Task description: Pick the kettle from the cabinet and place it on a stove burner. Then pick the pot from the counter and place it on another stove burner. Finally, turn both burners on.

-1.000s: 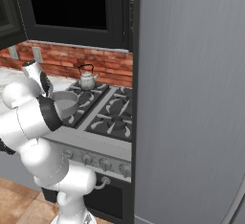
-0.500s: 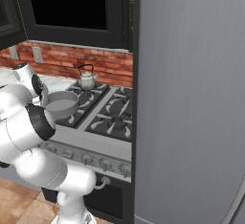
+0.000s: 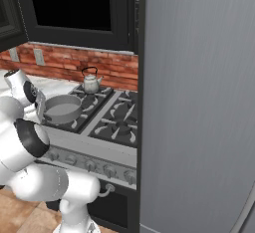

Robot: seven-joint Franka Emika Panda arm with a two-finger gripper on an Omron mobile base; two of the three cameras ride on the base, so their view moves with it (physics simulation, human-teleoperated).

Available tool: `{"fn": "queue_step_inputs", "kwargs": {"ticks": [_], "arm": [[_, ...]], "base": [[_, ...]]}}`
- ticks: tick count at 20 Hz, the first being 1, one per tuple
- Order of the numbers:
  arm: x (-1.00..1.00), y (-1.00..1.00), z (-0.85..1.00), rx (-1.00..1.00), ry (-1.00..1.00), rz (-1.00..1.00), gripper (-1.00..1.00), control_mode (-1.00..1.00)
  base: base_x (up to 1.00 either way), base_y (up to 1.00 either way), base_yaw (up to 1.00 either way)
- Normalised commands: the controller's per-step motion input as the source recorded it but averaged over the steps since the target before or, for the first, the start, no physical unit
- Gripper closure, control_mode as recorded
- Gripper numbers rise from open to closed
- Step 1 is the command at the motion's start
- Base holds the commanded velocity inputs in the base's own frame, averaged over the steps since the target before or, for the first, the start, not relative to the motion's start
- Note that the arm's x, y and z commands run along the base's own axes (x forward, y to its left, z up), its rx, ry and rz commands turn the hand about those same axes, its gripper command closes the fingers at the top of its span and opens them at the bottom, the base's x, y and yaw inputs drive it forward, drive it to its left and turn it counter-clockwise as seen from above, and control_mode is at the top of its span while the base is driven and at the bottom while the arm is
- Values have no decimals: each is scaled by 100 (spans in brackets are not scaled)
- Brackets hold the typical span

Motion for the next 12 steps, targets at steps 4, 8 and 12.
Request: {"fn": "queue_step_inputs", "kwargs": {"ticks": [4,8,12], "arm": [[-33,6,0,-6,-1,2,-100,-100],[-29,9,0,-5,0,2,-100,-100],[-31,11,0,-4,0,3,-100,-100]], "base": [[0,0,0],[0,0,0],[0,0,0]]}}
